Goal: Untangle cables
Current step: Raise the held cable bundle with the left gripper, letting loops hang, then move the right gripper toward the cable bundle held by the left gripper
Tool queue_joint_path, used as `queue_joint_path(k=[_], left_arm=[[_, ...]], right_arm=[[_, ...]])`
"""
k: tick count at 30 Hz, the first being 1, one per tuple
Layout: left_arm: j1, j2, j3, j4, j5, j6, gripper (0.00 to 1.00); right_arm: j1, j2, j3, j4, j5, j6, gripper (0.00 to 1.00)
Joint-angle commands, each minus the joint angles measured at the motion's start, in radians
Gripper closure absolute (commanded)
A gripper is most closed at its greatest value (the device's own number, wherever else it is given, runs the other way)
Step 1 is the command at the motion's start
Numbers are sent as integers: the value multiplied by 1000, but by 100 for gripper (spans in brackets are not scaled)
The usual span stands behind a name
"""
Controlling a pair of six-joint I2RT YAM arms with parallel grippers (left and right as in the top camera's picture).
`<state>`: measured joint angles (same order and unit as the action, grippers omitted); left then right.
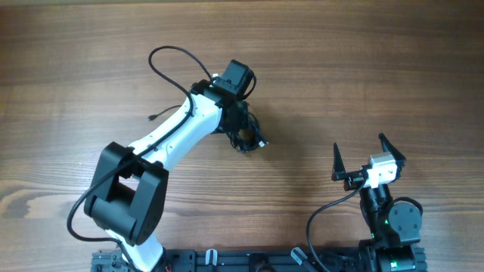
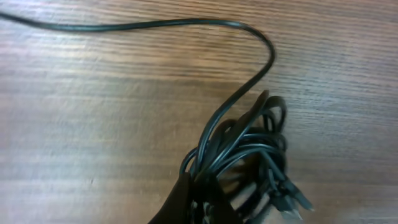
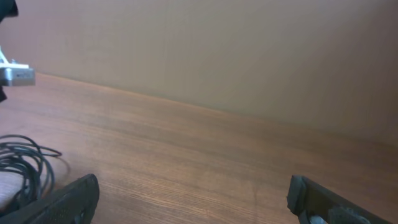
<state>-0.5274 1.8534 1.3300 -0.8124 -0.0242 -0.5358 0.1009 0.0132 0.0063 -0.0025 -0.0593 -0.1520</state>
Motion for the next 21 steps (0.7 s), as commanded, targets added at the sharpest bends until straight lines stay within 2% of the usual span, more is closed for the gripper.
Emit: queue_joint_path(k=[1,6,9,14,17,19,21], left_arm=[[7,-100,84,-39,0,-173,96],[18,-181,86,-105,-14,-474,96],[31,-205,86,-143,-21,-521,96],[83,-208,86,-248,-58,-520,96],[113,-208,86,-255,-58,-537,96],[120,-207,86,-254,-58,-594,96],[120,-205,86,-255,-51,-654,96]], right_arm=[[-4,1,-1,3,-15,-5,0],[-4,1,-1,3,-15,-6,0],[-4,1,-1,3,-15,-5,0],[-4,1,-1,4,-21,8,0],[-4,1,-1,10,-76,238,0],[-4,1,-1,13,-101,457,0],[-4,1,-1,13,-107,738,1]])
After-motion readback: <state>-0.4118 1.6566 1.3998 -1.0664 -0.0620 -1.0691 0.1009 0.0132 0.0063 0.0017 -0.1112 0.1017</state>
